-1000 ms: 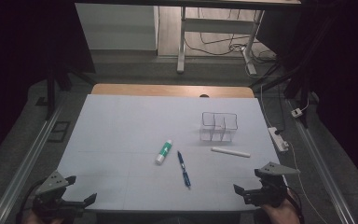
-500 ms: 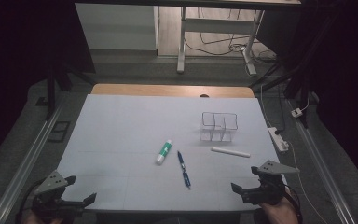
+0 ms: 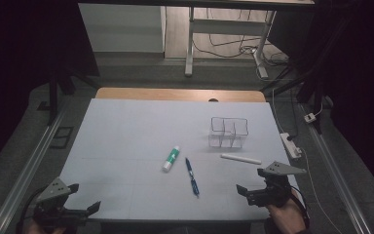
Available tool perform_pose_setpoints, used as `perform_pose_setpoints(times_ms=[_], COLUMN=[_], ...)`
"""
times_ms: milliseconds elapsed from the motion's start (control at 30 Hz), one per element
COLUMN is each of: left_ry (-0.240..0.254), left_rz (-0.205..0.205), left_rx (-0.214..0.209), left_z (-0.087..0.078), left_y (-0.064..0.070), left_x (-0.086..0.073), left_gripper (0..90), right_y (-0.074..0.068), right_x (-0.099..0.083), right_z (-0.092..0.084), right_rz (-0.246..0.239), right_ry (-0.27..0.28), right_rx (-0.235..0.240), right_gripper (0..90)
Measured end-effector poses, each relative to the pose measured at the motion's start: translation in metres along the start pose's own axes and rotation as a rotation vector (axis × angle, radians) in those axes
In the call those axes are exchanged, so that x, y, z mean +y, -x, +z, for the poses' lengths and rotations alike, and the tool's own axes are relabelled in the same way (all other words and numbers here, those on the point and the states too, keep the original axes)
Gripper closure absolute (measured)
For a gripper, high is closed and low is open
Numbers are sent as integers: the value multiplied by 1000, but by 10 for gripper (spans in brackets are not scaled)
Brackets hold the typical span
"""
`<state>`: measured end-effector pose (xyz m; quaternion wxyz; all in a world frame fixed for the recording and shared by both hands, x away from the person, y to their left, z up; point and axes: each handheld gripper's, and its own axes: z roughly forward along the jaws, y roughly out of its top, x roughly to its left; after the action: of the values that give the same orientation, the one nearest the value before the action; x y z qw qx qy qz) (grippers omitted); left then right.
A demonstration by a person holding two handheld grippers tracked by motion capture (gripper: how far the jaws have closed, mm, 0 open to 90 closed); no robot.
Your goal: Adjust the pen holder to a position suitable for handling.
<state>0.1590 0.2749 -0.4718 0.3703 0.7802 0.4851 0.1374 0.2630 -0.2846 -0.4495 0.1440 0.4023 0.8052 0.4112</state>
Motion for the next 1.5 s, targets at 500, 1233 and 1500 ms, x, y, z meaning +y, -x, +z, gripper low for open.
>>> perform_pose_setpoints(times_ms=[500, 1233, 1500], left_ry=[-2, -14, -13], left_rz=[-11, 7, 6], left_rx=[-1, 3, -1], left_z=[1, 2, 2], left_y=[-1, 1, 0], left_x=[0, 1, 1], left_gripper=[36, 29, 26], right_y=[14, 45, 61], right_x=[14, 31, 37], right_z=[26, 57, 69], right_rz=[-6, 17, 19], right_ry=[-29, -49, -65], right_rx=[-72, -149, -175], right_gripper=[0, 0, 0])
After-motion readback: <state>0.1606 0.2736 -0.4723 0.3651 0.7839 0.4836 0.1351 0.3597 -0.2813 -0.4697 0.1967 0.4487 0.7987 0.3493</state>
